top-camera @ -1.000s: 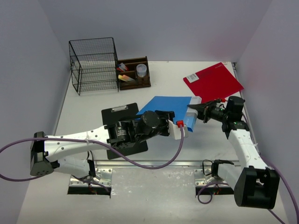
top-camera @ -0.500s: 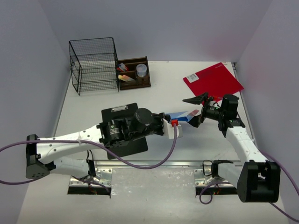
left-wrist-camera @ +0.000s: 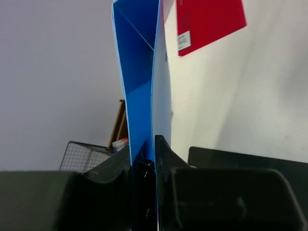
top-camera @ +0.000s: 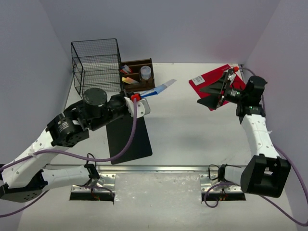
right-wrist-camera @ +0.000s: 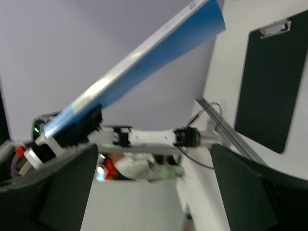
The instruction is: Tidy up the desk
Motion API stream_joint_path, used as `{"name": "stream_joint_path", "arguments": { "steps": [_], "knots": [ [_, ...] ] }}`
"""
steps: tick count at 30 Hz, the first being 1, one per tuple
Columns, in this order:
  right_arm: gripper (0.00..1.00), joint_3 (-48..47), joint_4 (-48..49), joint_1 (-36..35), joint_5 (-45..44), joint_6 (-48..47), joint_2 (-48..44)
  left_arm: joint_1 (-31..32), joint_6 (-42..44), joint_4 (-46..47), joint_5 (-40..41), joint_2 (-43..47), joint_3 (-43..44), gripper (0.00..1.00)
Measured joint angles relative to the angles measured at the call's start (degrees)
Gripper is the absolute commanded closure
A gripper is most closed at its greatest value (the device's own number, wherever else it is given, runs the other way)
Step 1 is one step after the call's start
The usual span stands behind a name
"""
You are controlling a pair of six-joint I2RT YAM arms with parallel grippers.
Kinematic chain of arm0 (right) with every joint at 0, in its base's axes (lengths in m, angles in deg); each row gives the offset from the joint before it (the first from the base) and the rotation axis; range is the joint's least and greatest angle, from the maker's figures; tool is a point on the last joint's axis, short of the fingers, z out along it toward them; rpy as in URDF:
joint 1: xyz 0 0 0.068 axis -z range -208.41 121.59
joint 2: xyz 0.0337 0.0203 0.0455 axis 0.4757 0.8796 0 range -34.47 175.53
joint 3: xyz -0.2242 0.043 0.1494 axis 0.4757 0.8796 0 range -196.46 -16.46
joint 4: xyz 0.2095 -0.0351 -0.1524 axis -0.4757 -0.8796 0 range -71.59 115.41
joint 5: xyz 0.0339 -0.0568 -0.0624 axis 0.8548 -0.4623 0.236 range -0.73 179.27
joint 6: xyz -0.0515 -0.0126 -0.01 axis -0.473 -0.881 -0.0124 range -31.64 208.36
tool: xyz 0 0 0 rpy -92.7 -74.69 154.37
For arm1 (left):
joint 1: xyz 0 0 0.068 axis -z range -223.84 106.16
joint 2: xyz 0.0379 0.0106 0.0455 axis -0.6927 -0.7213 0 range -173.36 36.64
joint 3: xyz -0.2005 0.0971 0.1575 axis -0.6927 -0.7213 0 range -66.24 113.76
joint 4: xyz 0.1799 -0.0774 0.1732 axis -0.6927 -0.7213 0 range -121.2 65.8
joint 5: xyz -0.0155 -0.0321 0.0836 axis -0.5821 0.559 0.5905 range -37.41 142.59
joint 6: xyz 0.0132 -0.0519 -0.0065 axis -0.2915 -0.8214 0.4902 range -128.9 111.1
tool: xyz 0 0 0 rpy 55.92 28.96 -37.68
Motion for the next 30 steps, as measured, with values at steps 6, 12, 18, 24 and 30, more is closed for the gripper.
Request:
{"name": "stream_joint_path", "arguments": {
  "steps": [6,12,18,24,30],
  "knots": [
    [0.01,-18.0,-18.3,0.2,0.5,-25.6,0.2,-4.5,4.1,-2.3,7.8,0.6,4.1,1.0],
    [0.01,-20.1,-25.5,0.2,0.6,-36.0,2.1,-7.8,12.4,3.7,20.0,0.1,5.1,1.0],
    [0.01,-17.8,-26.3,0.2,0.4,-37.9,3.5,-11.9,21.0,10.8,21.5,-1.6,7.0,1.0],
    [0.01,-17.0,-25.7,0.2,0.8,-38.5,3.5,-34.8,21.6,3.6,4.7,-16.4,28.8,1.0],
    [0.01,-16.2,-25.2,0.2,1.2,-39.4,3.5,-50.7,20.5,-4.7,-8.8,-35.4,52.7,1.0]
  ]
}}
